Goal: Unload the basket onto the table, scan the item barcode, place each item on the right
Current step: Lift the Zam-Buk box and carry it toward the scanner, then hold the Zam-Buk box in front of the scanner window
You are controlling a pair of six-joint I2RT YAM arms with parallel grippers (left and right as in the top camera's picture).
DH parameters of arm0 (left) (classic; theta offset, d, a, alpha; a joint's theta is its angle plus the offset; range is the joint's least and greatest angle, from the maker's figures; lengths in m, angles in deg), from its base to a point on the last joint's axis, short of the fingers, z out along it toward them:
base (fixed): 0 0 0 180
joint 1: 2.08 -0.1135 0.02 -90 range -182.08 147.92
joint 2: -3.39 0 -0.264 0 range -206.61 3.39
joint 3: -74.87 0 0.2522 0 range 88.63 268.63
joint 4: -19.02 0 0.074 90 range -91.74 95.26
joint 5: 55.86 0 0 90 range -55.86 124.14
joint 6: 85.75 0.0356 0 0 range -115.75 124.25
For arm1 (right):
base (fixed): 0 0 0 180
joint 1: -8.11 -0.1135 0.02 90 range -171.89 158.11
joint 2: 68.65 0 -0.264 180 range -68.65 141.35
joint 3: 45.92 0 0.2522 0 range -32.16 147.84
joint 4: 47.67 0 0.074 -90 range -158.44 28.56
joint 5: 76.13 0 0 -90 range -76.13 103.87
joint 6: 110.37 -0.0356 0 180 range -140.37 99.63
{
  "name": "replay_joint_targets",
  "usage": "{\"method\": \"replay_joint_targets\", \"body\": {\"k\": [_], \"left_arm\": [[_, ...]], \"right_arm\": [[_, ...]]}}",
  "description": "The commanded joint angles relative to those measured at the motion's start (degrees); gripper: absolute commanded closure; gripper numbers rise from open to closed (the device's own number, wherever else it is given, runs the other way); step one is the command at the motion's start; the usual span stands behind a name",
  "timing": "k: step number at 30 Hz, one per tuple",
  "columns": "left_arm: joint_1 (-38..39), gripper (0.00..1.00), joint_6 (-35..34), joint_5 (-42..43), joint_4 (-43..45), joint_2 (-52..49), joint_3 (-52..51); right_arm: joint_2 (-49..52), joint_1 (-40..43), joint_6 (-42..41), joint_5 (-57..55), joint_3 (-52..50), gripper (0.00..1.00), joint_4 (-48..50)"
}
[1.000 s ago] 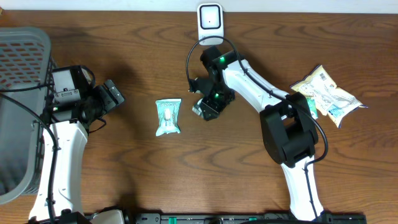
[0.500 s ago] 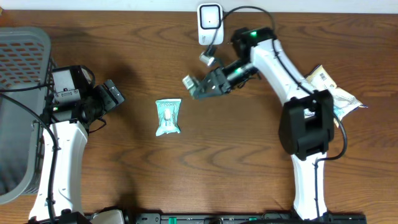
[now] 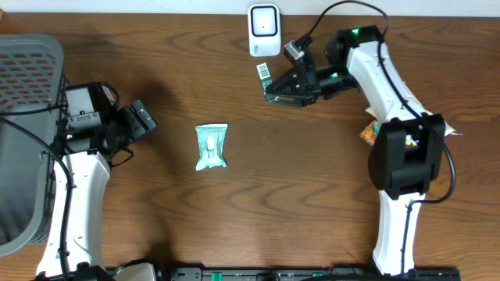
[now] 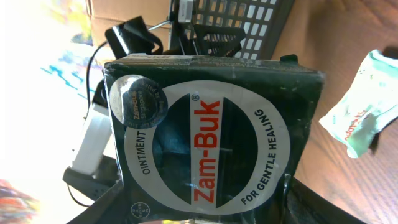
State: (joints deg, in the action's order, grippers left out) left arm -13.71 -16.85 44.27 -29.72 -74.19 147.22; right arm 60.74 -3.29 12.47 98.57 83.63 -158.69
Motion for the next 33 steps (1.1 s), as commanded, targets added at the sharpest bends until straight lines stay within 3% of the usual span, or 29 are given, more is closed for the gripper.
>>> {"method": "replay_joint_targets", "body": {"k": [1,7,9,13,16,20,27,33], "left_arm": [[-0.2,0.02,0.5,-0.6,-0.2,0.0,0.2],[-0.2,0.02,0.5,-0.6,-0.2,0.0,0.2],[-0.2,0.02,0.5,-0.6,-0.2,0.0,0.2],[-0.2,0.02,0.5,-0.6,-0.2,0.0,0.2],[-0.2,0.02,0.5,-0.6,-0.2,0.0,0.2],[-0.2,0.02,0.5,-0.6,-0.2,0.0,0.2],[-0.2,0.02,0.5,-0.6,-0.2,0.0,0.2],[-0.2,0.03,0.5,-0.6,-0.2,0.0,0.2]], "right_arm": [[-5.0,0.6,3.1,-2.0,1.4,0.43,-0.1],[-6.5,0.6,3.6,-5.4,1.5,0.53,2.2],[-6.5,0.0,-2.5,-11.0,1.4,0.53,7.9],[-6.5,-3.8,-23.3,-31.8,1.4,0.51,23.2],[-6.5,-6.3,-30.8,-43.7,1.5,0.51,28.9],[-6.5,-10.0,-37.4,-68.4,1.5,0.5,36.8],[-6.4,-16.2,-35.2,-113.7,0.5,0.47,52.0],[-5.5,-17.6,-19.7,-122.8,-3.6,0.57,74.0]]}}
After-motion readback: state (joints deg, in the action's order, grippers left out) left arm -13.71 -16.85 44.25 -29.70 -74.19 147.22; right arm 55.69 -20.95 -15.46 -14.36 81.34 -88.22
